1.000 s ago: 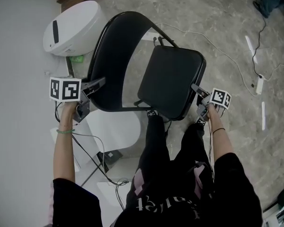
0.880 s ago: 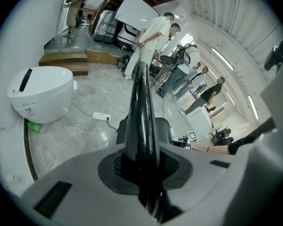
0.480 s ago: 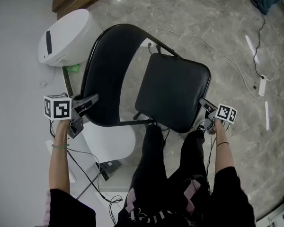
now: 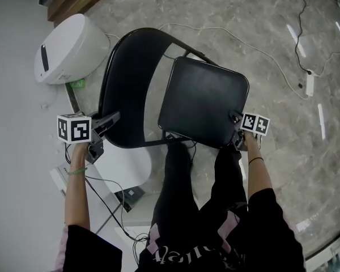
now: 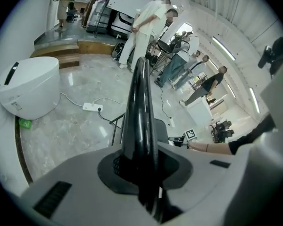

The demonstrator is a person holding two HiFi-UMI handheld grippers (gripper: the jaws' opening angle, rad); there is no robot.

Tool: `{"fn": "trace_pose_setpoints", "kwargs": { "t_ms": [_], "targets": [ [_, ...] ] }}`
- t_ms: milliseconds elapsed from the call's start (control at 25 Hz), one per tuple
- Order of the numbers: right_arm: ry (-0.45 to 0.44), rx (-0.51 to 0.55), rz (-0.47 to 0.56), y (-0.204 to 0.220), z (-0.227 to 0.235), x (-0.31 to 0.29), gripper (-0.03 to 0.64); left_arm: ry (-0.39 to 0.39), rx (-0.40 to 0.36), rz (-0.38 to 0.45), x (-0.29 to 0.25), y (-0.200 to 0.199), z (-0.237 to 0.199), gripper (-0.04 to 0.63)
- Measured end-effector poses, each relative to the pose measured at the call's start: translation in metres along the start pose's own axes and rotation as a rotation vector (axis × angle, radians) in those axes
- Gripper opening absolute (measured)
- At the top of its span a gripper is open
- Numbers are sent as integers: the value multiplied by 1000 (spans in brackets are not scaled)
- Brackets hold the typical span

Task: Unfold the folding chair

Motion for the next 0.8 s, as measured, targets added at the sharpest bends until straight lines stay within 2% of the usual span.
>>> {"fn": "trace_pose_setpoints", "kwargs": {
  "t_ms": [200, 360, 440, 600, 800],
  "targets": [
    [-14, 40, 40, 5, 3, 14, 75, -19, -16, 16, 0, -2, 1, 63],
    [-71, 40, 53, 4, -1, 22, 74, -5, 26, 37, -6, 2, 1, 64],
    [-75, 52, 43, 9, -5, 22, 74, -11, 22, 49, -8, 3, -1, 71],
    [-91, 55, 33, 16, -16, 25, 74, -82, -59, 101, -6, 1, -4, 86],
    [-221, 53, 9, 25, -51, 42, 74, -206, -77, 171, -1, 2, -4, 170]
  ]
}}
Point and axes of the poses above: the fingertips, and each gripper's own axes: x backward along the fingers, z to its right, y out of its underside, the point moved 8 cm from there along x, backward along the fingers, and after that the axes turned 6 degrees about z, right-handed, at the moved point
